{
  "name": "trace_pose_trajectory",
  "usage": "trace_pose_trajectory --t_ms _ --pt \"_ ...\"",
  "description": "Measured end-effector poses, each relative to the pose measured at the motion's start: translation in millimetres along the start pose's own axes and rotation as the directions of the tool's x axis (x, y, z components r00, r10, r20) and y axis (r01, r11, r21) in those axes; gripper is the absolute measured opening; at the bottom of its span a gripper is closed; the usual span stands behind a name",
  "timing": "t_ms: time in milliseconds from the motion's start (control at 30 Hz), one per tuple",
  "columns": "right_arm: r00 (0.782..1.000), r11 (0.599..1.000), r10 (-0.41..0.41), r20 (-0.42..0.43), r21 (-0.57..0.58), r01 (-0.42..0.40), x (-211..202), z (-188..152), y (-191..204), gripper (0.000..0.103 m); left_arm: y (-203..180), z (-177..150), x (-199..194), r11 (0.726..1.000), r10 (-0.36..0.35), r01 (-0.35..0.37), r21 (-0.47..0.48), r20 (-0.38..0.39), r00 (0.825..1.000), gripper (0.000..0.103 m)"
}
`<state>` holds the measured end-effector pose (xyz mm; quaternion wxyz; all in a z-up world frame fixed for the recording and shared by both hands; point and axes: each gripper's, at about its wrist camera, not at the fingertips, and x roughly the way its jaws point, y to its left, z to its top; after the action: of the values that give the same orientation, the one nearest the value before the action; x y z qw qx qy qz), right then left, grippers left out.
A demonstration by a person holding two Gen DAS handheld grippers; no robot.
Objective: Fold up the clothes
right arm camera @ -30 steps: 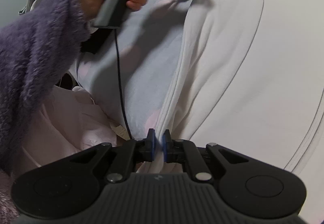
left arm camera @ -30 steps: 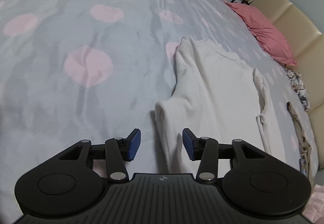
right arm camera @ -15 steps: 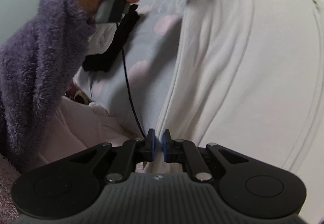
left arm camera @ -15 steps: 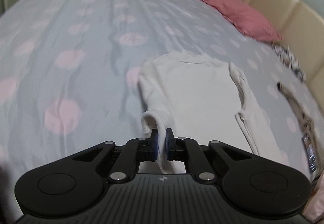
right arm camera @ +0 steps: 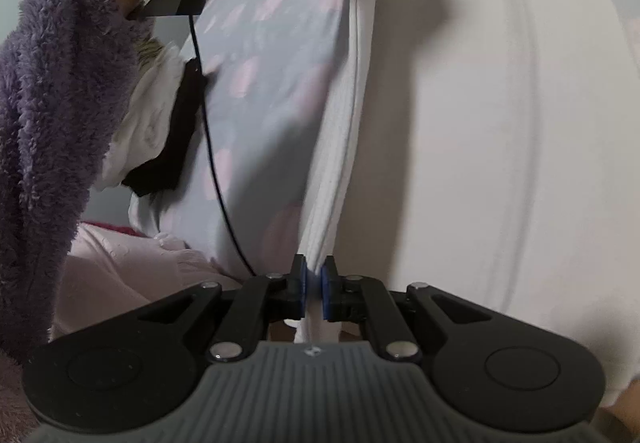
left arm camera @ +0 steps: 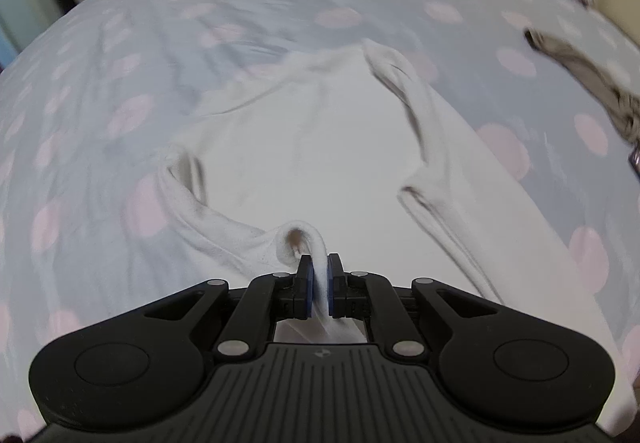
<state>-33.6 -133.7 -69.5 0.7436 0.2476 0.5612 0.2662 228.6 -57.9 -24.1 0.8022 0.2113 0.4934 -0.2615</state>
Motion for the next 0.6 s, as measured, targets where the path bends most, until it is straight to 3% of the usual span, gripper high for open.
trace_pose_trajectory --t_ms 300,467,600 --pt "0.999 0.994 -0.015 -0.041 0.109 0.019 2 -1 -42 0.009 -29 13 43 0.998 -0.019 0.024 0.056 -0.087 0.996 0.006" --pt "0.998 0.992 -0.029 -0.063 0.121 0.037 8 -4 -48 0.009 -21 15 37 0.992 -0.124 0.123 -0.028 -0.045 0.991 0.019" --pt "0.997 0.987 -0.020 -0.070 0.155 0.031 6 -6 -54 0.009 -16 11 14 0.988 -0.138 0.139 -0.062 0.022 0.990 0.025"
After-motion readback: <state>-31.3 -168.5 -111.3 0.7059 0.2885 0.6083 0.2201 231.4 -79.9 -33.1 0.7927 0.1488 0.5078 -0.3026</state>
